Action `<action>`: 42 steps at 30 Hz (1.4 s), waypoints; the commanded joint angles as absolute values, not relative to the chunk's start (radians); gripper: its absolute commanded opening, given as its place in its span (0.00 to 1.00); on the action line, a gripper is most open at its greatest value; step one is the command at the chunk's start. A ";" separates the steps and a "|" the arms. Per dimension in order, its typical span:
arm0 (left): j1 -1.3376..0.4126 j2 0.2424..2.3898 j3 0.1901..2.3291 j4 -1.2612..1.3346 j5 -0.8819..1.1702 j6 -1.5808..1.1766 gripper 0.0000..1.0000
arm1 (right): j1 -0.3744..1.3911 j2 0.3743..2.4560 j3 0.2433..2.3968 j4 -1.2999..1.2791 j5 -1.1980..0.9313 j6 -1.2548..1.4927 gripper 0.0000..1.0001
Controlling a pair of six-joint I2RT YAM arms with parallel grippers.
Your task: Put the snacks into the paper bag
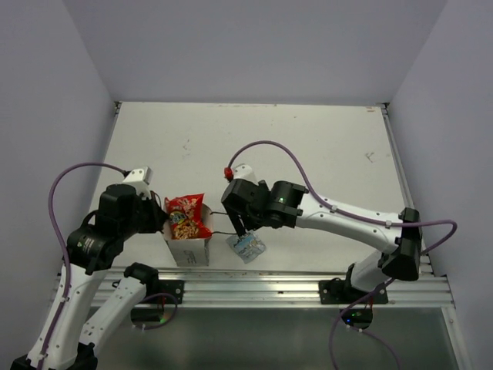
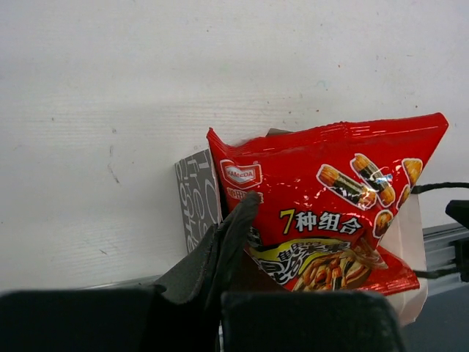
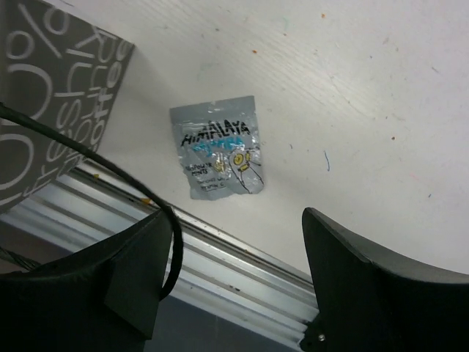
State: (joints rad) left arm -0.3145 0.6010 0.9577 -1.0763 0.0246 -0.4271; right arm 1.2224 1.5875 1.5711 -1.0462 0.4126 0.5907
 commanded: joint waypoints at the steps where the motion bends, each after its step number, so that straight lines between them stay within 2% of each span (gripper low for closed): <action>1: -0.316 0.598 0.976 -1.054 0.046 -0.419 0.00 | 1.166 1.422 1.419 -0.934 0.414 0.681 0.75; 6: -0.316 0.614 0.982 -1.048 0.054 -0.413 0.00 | 1.138 1.446 1.197 -0.793 0.233 0.660 0.74; 13: -0.316 0.612 0.986 -1.063 0.052 -0.417 0.00 | 1.138 1.442 1.195 -0.753 0.215 0.647 0.72; 19: -0.316 0.603 0.982 -1.071 0.048 -0.425 0.00 | 1.140 1.398 1.371 -0.893 0.287 0.615 0.73; 23: -0.316 0.606 0.980 -1.066 0.048 -0.426 0.00 | 1.140 1.365 1.564 -0.916 0.268 0.581 0.75; 28: -0.316 0.607 0.974 -1.055 0.051 -0.430 0.00 | 1.138 1.328 1.669 -0.937 0.328 0.575 0.78; 33: -0.316 0.609 0.973 -1.051 0.054 -0.428 0.00 | 1.086 1.330 1.537 -1.000 0.429 0.594 0.79; 42: -0.316 0.609 0.974 -1.054 0.052 -0.426 0.00 | 1.052 1.313 1.237 -0.927 0.391 0.669 0.79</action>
